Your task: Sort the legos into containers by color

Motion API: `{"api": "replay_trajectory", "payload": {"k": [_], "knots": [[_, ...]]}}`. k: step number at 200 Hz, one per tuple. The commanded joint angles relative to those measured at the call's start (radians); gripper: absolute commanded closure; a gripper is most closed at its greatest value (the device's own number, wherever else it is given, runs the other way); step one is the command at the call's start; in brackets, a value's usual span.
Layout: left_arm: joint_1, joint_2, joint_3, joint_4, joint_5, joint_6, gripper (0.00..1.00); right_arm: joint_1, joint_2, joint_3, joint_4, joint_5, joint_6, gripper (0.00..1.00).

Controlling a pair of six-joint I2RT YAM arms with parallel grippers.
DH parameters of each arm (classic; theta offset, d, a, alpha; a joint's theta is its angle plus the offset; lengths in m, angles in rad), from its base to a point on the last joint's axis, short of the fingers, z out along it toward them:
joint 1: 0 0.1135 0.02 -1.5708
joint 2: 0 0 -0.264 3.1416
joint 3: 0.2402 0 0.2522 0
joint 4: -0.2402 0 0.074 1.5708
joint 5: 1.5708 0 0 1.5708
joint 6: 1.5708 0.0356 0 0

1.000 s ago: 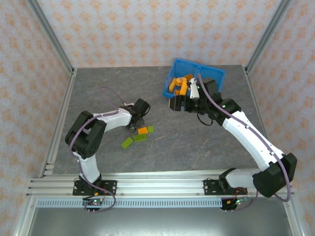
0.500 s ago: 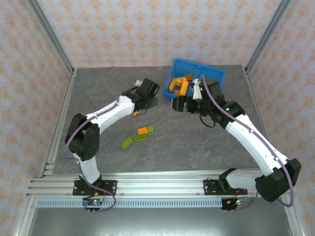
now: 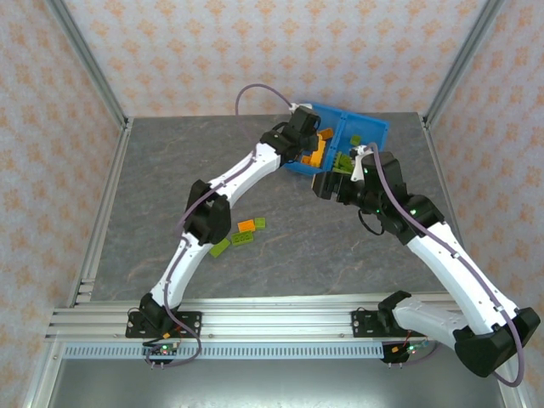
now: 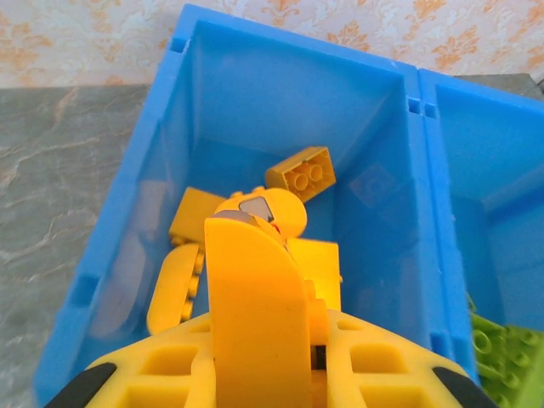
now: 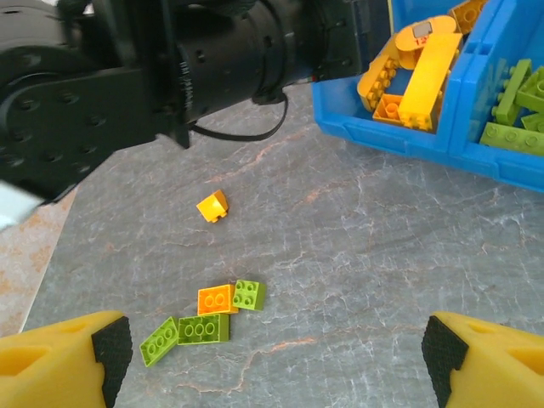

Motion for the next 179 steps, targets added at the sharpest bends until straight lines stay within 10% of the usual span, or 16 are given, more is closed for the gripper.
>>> {"api": "replay_trajectory", "payload": {"k": [1, 77, 179], "knots": [[0.001, 0.036, 0.119, -0.028, -0.017, 0.043, 0.68, 0.005, -0.02, -0.013, 0.005, 0.025, 0.023, 0.1], [-0.007, -0.168, 0.027, -0.06, -0.008, 0.022, 0.44, 0.004, -0.006, -0.009, 0.009, 0.035, 0.01, 0.1], [0.075, -1.18, -1.053, -0.141, -0.066, 0.213, 0.33, 0.326, 0.502, 0.013, 0.138, -0.094, -0.505, 0.15]]}}
